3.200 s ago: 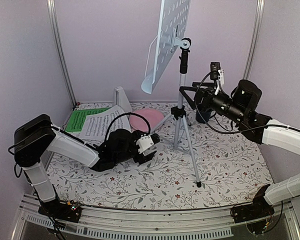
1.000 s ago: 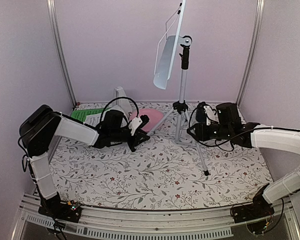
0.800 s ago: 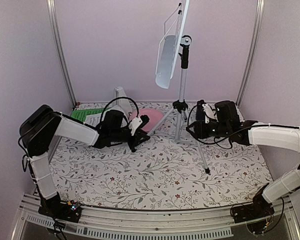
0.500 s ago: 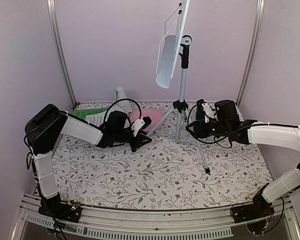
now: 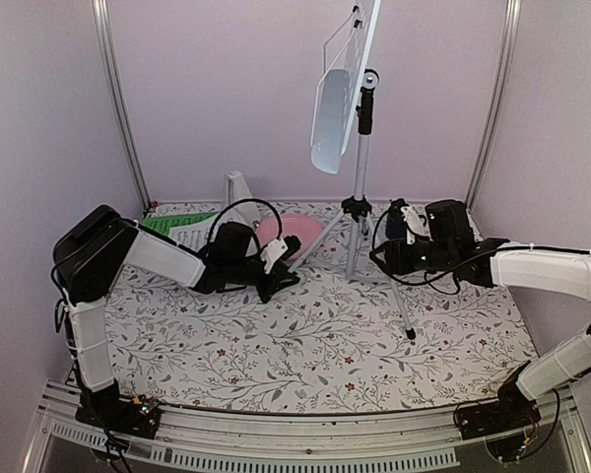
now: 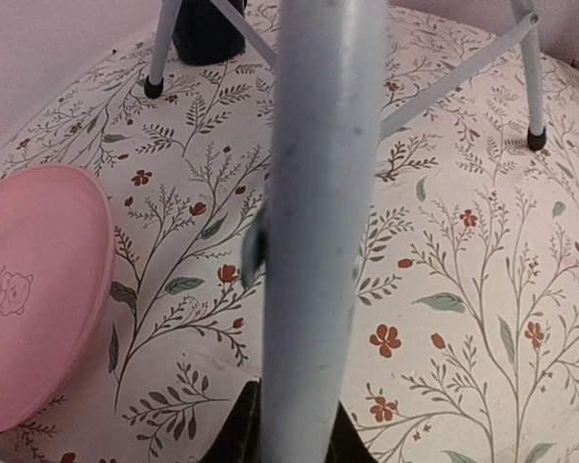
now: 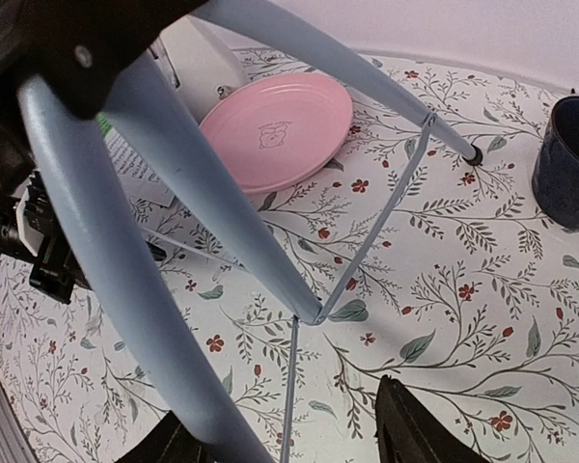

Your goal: Set up the instrument practice props

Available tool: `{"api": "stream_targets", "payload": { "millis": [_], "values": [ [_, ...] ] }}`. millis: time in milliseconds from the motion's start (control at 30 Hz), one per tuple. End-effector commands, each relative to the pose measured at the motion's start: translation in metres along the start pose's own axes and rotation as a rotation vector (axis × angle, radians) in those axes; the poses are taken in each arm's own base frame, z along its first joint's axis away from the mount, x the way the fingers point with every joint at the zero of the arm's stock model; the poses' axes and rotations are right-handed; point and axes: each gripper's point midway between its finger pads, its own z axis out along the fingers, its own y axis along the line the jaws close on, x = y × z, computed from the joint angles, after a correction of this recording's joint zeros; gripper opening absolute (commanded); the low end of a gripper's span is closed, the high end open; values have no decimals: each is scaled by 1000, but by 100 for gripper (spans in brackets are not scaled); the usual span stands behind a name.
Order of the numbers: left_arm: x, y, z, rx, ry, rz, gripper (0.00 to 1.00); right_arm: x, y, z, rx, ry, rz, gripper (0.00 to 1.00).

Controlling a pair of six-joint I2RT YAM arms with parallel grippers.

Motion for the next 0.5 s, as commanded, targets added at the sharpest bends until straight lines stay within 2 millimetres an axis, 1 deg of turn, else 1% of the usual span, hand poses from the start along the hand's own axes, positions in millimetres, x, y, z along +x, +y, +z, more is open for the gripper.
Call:
{"api": "stream_targets", "payload": {
  "millis": [0,67,233,333,467],
  "values": [
    [-10,-3,-11,-3,-40,-51,10,-12,-5,8,15,-14,-22,57],
    [-13,-4,-17,-15,-54,-49,8,-19,-5,12,13,-23,-48,56],
    [-10,-8,-22,-37,-61,-63,4,-33,-9,20,10,-50,-85,56],
    [-9,-16,-21,-42,-63,-62,2,-40,-10,26,1,-60,-99,55],
    [-8,-26,-16,-52,-58,-58,0,-43,-11,37,-10,-58,-115,55]
  ]
}}
